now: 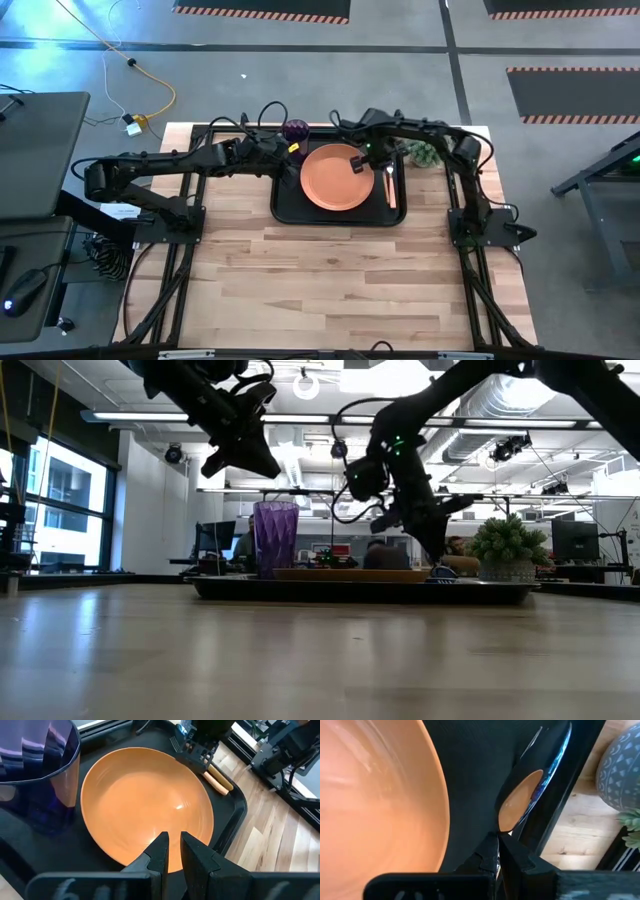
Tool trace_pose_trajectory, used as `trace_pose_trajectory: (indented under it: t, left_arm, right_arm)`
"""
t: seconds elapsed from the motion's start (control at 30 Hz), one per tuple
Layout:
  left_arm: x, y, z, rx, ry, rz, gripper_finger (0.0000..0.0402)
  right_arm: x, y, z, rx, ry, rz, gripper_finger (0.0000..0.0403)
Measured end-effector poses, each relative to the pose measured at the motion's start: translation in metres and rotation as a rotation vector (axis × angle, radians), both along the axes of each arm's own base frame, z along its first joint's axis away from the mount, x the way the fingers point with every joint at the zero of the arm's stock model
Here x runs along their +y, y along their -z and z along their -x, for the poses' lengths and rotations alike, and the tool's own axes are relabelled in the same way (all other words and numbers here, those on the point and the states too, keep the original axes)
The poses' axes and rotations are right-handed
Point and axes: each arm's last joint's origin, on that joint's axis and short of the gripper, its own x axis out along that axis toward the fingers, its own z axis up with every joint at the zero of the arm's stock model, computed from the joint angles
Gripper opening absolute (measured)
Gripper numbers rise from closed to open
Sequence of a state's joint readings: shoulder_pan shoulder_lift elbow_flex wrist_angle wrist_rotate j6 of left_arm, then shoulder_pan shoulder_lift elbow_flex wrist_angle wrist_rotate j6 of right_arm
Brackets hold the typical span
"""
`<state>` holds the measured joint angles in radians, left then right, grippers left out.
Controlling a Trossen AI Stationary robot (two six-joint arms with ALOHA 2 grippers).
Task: Pick and place plate/cup/fork/spoon on tray
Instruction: Put the yellow spoon on the black tray
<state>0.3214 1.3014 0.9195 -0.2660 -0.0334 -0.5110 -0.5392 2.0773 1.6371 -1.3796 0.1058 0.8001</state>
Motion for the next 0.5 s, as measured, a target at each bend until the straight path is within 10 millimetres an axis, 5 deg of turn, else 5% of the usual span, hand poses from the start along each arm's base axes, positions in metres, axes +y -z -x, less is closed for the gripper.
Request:
trace_pose_trajectory:
  t: [0.5]
  left_arm:
    - [0.000,0.000,0.000,0.003,0.004,-0.005,0.0037]
  right_arm:
    - [-0.007,0.014,-0.002,0.036,0.043,0.050,0.0000]
